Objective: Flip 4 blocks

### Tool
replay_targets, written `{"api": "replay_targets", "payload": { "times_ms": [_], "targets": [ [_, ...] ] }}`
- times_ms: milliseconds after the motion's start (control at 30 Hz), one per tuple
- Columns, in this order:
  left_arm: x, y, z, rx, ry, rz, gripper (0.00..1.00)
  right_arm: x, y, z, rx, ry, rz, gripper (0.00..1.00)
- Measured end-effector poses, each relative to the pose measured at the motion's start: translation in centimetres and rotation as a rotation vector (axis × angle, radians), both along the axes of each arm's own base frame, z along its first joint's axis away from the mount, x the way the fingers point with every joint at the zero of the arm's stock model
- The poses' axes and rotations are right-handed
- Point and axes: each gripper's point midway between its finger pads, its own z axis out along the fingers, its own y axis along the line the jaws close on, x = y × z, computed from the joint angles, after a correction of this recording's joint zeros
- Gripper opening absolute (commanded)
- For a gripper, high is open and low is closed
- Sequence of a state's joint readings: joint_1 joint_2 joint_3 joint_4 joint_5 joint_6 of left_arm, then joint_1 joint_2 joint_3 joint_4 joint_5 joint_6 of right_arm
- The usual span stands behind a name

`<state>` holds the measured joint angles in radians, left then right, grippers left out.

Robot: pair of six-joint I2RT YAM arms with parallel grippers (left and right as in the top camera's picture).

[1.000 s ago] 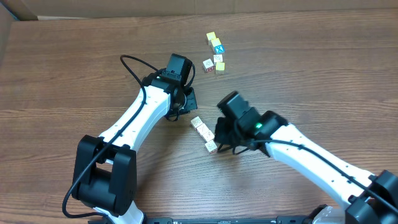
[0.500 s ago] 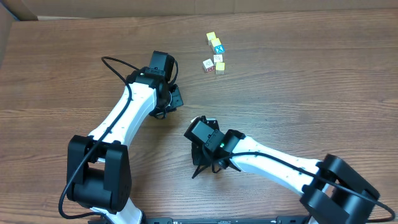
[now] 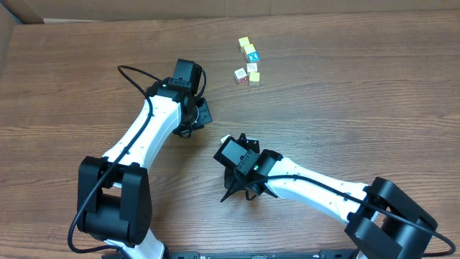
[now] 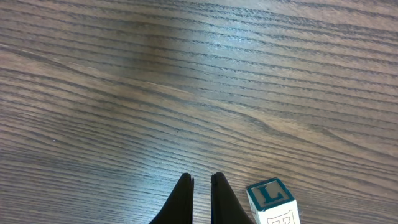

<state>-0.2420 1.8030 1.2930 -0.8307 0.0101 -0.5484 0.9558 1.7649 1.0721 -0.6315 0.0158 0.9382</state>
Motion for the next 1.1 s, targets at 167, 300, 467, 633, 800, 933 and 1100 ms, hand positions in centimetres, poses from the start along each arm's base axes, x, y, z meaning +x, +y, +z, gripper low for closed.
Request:
{"api": "replay_targets", "payload": {
  "times_ms": [167, 300, 467, 633, 800, 933, 1100],
  "targets": [
    [0.0, 0.0, 0.0, 0.000, 0.000, 0.000, 0.05, 0.3, -0.4, -0.3, -0.018, -0.007, -0.034, 0.04],
    [0.0, 0.0, 0.0, 0.000, 0.000, 0.000, 0.05, 0.5, -0.6, -0.3, -0.027, -0.018, -0.054, 0.04],
    [0.0, 0.0, 0.0, 0.000, 0.000, 0.000, 0.05, 0.9, -1.0, -0.3, -0.041, -0.035, -0.082, 0.04],
    [0.0, 0.0, 0.0, 0.000, 0.000, 0.000, 0.06, 1.2, -1.2, -0.3, -0.051, -0.051, -0.100, 0.04],
    [0.0, 0.0, 0.0, 0.000, 0.000, 0.000, 0.05, 1.4, -1.3, -0.2, -0.054, -0.062, -0.107, 0.04],
    [0.0, 0.0, 0.0, 0.000, 0.000, 0.000, 0.05, 1.7, -1.3, -0.1, -0.056, -0.076, -0.112, 0.04],
    [0.0, 0.0, 0.0, 0.000, 0.001, 0.000, 0.04, 1.9, -0.7, 0.0, -0.029, -0.081, -0.110, 0.04]
  ]
}}
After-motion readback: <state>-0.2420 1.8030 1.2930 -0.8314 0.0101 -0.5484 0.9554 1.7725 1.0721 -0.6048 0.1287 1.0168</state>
